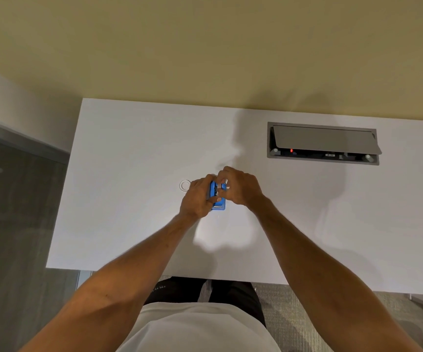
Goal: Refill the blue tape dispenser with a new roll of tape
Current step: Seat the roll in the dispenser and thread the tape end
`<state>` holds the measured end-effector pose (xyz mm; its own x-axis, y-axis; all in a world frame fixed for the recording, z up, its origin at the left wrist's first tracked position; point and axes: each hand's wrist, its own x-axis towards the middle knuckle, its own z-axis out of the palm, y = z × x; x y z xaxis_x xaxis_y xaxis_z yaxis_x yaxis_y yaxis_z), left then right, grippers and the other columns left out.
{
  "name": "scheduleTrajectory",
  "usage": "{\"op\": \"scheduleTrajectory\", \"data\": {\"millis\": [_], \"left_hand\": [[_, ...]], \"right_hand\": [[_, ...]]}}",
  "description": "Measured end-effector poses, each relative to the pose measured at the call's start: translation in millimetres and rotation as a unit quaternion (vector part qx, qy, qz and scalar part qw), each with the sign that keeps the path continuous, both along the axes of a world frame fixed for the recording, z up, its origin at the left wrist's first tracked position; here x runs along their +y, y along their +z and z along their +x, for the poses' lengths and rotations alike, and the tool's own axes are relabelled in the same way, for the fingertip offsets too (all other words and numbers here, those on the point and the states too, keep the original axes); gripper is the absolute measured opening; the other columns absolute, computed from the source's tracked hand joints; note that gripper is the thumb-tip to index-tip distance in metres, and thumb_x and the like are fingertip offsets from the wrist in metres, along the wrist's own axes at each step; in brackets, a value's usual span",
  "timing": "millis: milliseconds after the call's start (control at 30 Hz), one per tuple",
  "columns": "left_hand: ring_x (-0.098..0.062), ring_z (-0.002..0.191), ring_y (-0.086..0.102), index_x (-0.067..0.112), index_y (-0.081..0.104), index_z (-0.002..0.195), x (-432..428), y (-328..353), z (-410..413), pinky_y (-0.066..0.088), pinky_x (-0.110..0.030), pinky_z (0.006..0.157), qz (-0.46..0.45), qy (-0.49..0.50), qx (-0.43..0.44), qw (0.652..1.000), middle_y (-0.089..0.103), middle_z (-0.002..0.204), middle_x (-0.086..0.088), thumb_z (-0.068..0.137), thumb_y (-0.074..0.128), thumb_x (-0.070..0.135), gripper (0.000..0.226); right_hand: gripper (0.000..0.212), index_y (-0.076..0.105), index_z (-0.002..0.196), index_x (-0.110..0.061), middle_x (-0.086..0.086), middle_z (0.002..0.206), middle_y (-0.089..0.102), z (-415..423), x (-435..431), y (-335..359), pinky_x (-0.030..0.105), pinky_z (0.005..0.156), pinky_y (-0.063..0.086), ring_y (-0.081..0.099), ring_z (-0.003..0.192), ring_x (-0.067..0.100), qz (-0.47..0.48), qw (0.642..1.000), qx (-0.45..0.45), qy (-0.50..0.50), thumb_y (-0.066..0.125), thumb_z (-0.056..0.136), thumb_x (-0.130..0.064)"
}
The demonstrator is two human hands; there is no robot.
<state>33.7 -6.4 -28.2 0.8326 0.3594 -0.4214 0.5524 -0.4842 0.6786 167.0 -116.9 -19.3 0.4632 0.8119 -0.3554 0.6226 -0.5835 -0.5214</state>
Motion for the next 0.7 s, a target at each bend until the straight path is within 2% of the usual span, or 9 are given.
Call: {"op": "scheduleTrajectory", "data": {"millis": [100, 267, 400, 500, 700], "left_hand": [[-0.030, 0.103, 0.069, 0.007, 0.062, 0.124, -0.8, 1.2, 1.2, 0.057, -0.048, 0.098, -0.005, 0.013, -0.010, 1.000, 0.074, 0.111, -0.009, 0.096, 0.073, 0.024, 0.034], [-0.028, 0.101, 0.070, 0.009, 0.064, 0.123, 3.6, 6.0, 2.9, 0.058, -0.046, 0.097, -0.002, -0.004, -0.011, 1.000, 0.075, 0.109, -0.007, 0.095, 0.075, 0.027, 0.035], [-0.030, 0.102, 0.067, 0.008, 0.061, 0.124, 2.5, 3.3, 3.6, 0.055, -0.046, 0.100, 0.008, -0.008, 0.001, 1.000, 0.074, 0.111, -0.009, 0.094, 0.073, 0.021, 0.035], [-0.029, 0.106, 0.066, 0.009, 0.058, 0.129, -0.6, 3.1, 2.9, 0.055, -0.043, 0.099, 0.020, -0.003, 0.002, 1.000, 0.072, 0.116, -0.009, 0.093, 0.075, 0.025, 0.043], [-0.028, 0.106, 0.069, 0.011, 0.059, 0.131, -3.4, 0.8, 0.9, 0.059, -0.045, 0.098, 0.016, -0.003, 0.010, 1.000, 0.073, 0.117, -0.008, 0.095, 0.073, 0.026, 0.041]], "right_hand": [[0.041, 0.065, 0.113, -0.015, 0.000, 0.102, 0.067, -7.1, -5.5, -1.7, 0.032, 0.075, 0.059, 0.067, 0.082, 0.022, 0.023, 1.000, -0.011, -0.003, 0.077, 0.084, -0.041], [0.042, 0.066, 0.113, -0.016, 0.000, 0.103, 0.068, -7.6, -4.7, -2.8, 0.034, 0.077, 0.059, 0.067, 0.082, 0.020, 0.025, 0.999, -0.020, -0.005, 0.076, 0.084, -0.045], [0.031, 0.068, 0.107, -0.016, 0.000, 0.099, 0.069, -4.8, -1.0, -3.3, 0.033, 0.075, 0.059, 0.067, 0.081, 0.021, 0.025, 0.999, -0.037, 0.001, 0.071, 0.090, -0.041], [0.026, 0.068, 0.108, -0.016, 0.001, 0.101, 0.069, -1.9, 0.2, -3.8, 0.033, 0.075, 0.059, 0.068, 0.083, 0.022, 0.021, 0.999, -0.045, 0.007, 0.067, 0.093, -0.037], [0.043, 0.067, 0.118, -0.017, 0.000, 0.110, 0.067, -3.8, -6.0, -6.0, 0.037, 0.078, 0.060, 0.069, 0.085, 0.023, -0.002, 0.999, -0.033, 0.001, 0.073, 0.087, -0.046]]}}
